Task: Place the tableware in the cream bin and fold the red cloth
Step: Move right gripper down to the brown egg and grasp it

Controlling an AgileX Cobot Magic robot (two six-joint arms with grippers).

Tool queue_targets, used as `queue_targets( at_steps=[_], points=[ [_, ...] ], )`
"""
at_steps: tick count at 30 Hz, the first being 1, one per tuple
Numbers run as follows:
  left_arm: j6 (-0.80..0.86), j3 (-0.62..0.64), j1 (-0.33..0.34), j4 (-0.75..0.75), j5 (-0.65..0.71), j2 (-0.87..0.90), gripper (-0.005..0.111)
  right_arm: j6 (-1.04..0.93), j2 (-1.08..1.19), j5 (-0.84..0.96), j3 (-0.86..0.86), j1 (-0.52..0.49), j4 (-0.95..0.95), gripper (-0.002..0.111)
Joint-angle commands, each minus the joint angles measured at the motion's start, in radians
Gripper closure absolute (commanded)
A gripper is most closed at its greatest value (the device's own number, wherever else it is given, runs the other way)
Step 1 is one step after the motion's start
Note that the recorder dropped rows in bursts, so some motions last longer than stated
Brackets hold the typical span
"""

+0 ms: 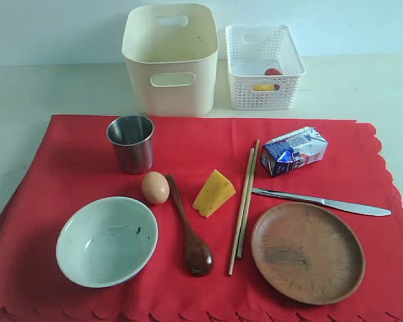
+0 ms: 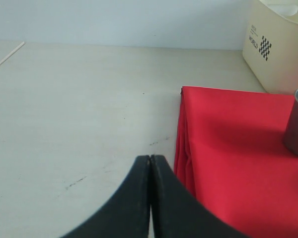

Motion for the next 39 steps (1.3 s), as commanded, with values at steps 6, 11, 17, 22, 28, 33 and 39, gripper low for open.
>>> queue_targets(
  at_steps=[6,11,17,22,28,33,39],
  points=[
    [0.0,-0.001,-0.001,-0.005,-0.007,0.008,0.106,-0.396,-0.043,0.046,0.151,-0.004,0.4,0.108],
    [0.0,-0.001,-0.001,-0.005,-0.007,0.008,0.106,-0.612,-0.043,0.1,0.232,-0.004,0.572,0.108],
    [0.0,-0.001,-0.001,-0.005,-0.007,0.008,0.106,-0.695,-0.04,0.098,0.302,0.052,0.611,0.108],
    [0.0,-0.001,-0.001,-0.005,-0.007,0.008,0.106,-0.702,-0.027,0.054,0.316,0.172,0.59,0.108],
    [0.0,-0.001,-0.001,-0.005,-0.007,0.008,0.106,-0.702,0.044,0.009,0.314,0.299,0.581,0.108],
    [0.0,-0.001,-0.001,-0.005,-0.007,0.008,0.106,-0.702,0.118,-0.044,0.314,0.384,0.532,0.108],
    [0.0,-0.001,-0.001,-0.005,-0.007,0.008,0.106,-0.639,0.176,-0.145,0.314,0.47,0.421,0.103]
  ],
)
